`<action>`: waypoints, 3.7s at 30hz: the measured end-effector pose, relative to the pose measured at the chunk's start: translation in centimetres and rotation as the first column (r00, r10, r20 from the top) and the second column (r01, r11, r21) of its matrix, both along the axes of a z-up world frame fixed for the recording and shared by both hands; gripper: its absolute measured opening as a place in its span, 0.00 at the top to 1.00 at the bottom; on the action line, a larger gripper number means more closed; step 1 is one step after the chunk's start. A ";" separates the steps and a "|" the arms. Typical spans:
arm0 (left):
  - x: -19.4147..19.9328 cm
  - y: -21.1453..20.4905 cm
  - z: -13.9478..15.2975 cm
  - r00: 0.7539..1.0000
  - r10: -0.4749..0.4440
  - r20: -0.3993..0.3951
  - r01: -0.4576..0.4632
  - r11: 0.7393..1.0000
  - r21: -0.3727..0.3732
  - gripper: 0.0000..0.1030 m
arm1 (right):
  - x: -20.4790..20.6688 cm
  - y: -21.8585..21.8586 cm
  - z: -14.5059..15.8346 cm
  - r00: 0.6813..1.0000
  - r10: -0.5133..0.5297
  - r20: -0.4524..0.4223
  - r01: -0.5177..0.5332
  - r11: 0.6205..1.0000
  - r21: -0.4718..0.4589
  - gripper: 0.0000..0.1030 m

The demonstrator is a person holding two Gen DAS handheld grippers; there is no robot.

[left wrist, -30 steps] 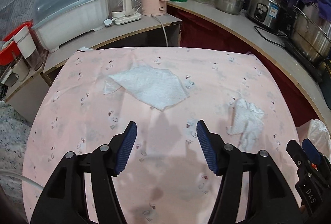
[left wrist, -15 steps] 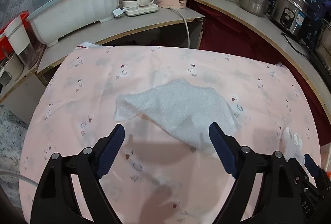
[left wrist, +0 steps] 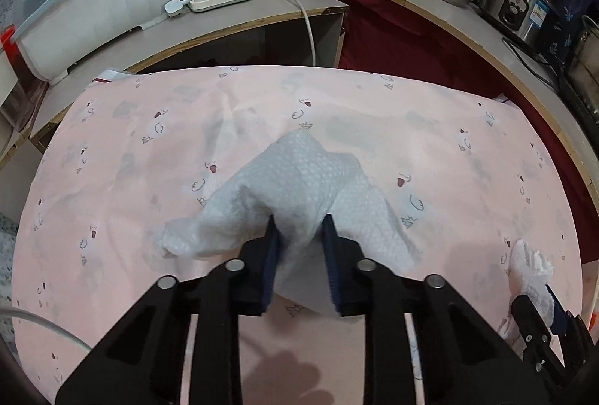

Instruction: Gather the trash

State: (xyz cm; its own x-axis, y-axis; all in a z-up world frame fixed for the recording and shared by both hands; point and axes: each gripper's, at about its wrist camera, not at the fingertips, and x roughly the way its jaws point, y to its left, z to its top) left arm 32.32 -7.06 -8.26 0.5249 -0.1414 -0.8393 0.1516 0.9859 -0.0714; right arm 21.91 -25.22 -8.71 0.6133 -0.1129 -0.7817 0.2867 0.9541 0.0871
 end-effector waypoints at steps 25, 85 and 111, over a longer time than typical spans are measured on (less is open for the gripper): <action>-16.0 -13.3 7.0 0.962 -0.260 0.085 0.265 0.963 -0.046 0.94 | -15.0 -9.7 6.1 0.977 -0.190 0.094 0.186 0.981 0.053 0.84; -28.3 -32.2 7.3 0.826 -0.550 0.125 0.546 0.835 0.069 0.58 | -27.7 -24.3 7.3 0.884 -0.438 0.164 0.429 0.899 0.090 0.65; -29.0 -26.6 9.2 0.860 -0.481 0.170 0.477 0.876 0.068 0.50 | -28.7 -19.5 8.9 0.908 -0.382 0.172 0.382 0.923 0.038 0.52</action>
